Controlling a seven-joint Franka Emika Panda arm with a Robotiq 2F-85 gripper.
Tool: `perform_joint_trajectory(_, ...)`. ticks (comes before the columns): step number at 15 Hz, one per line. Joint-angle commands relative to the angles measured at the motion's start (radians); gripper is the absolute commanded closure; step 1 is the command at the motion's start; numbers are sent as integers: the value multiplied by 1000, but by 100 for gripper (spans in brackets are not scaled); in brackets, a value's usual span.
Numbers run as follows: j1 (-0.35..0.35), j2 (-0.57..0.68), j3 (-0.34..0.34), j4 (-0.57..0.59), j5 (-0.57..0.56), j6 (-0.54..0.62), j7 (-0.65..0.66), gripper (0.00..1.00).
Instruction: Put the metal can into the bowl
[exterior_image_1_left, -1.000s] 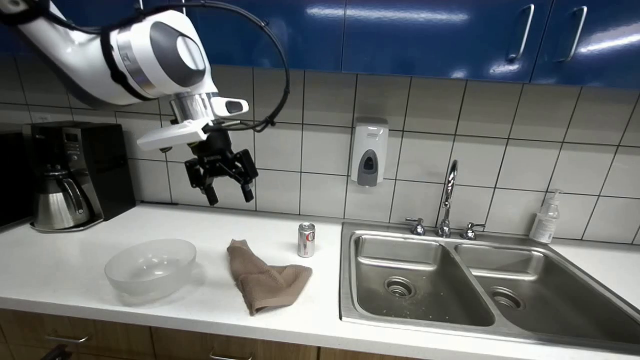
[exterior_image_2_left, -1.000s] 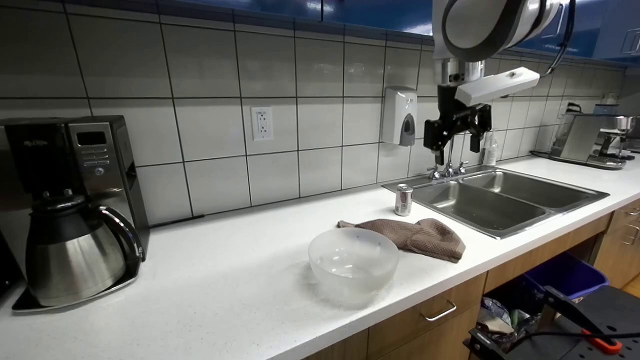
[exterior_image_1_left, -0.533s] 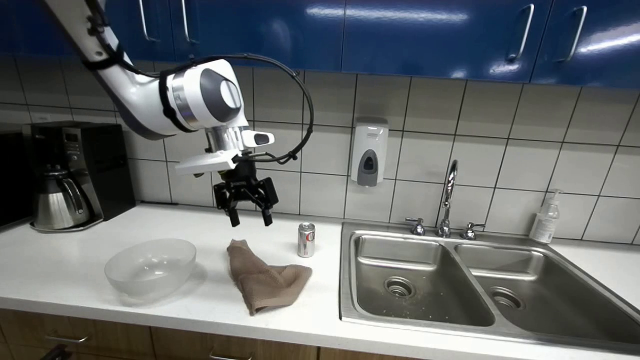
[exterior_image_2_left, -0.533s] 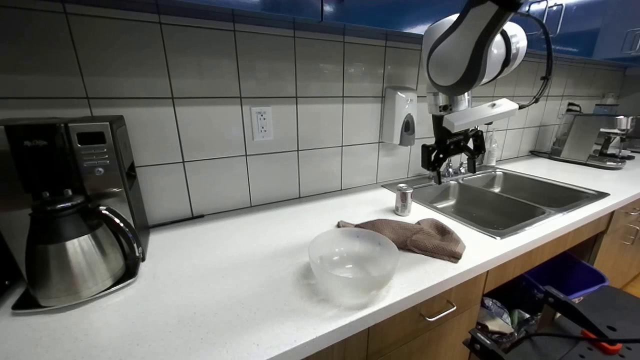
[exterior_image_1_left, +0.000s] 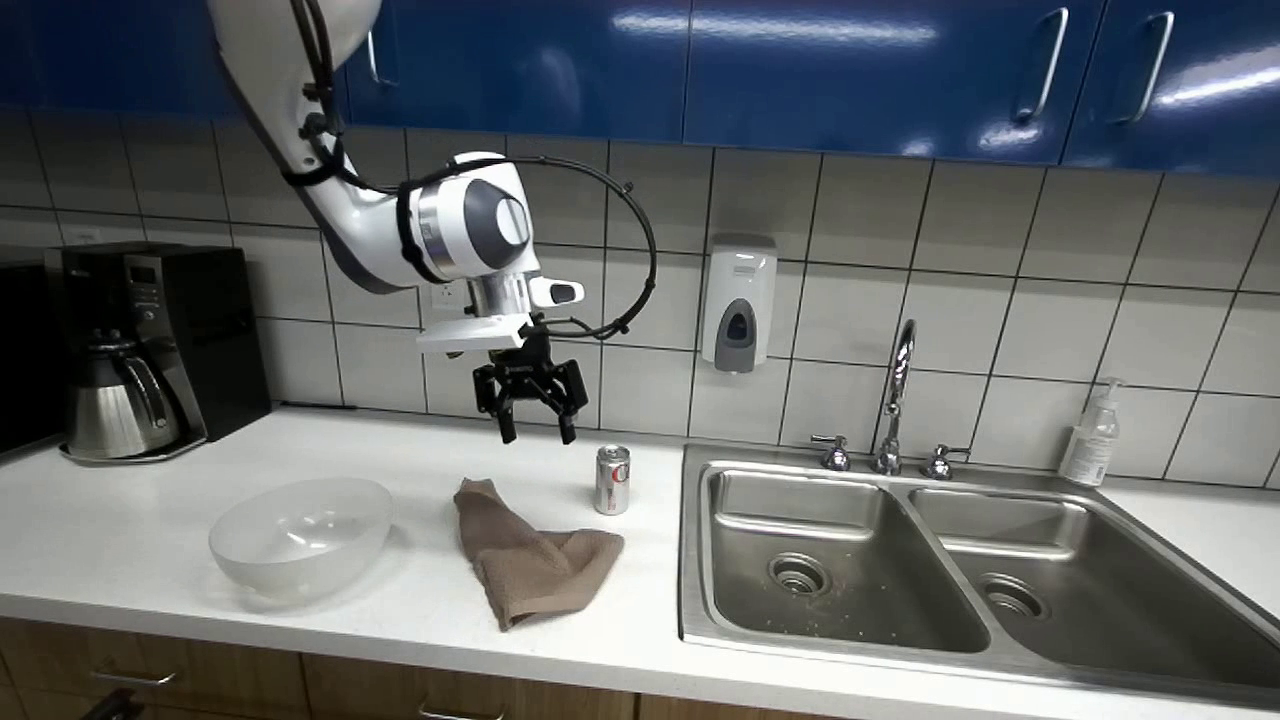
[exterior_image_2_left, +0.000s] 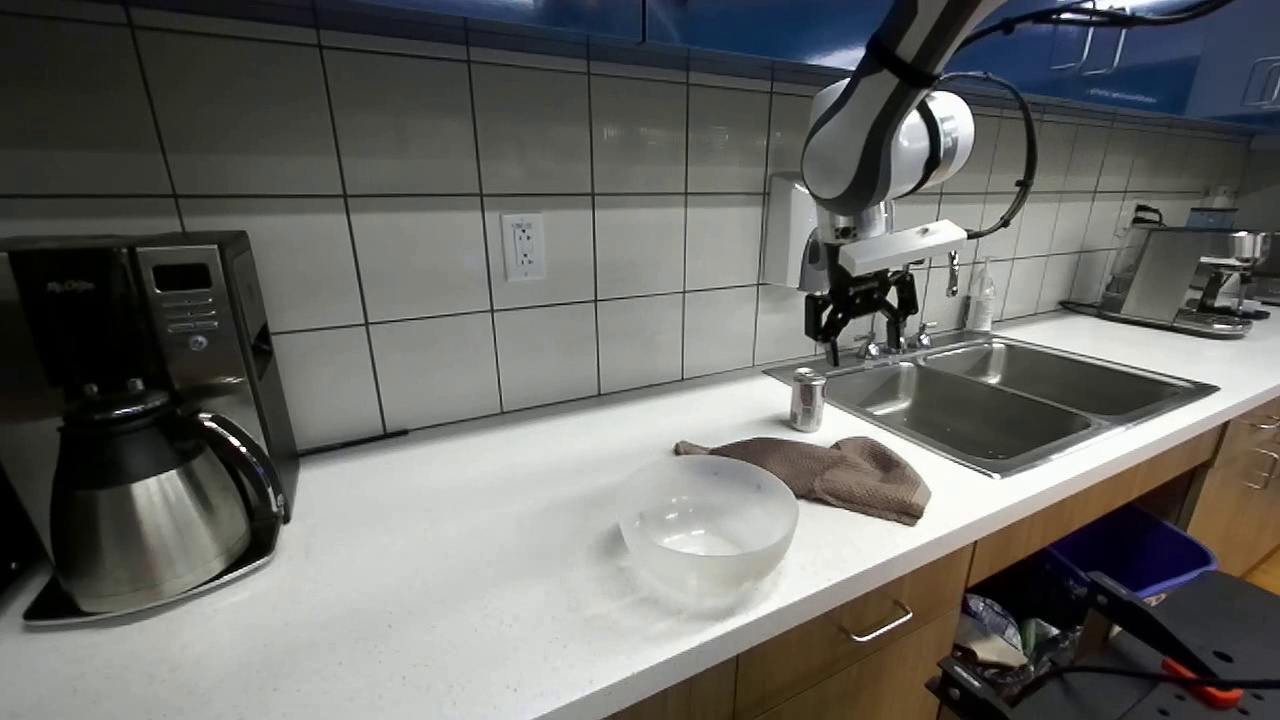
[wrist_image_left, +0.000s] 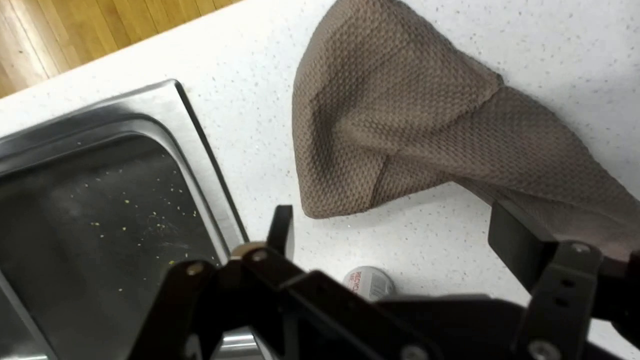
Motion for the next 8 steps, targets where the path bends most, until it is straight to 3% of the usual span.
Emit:
perform_joint_trajectory(1, 17, 118, -7, 150, 71, 0, -83, 0)
perform_joint_trajectory(8, 9, 287, -13, 380, 146, -11, -133, 0)
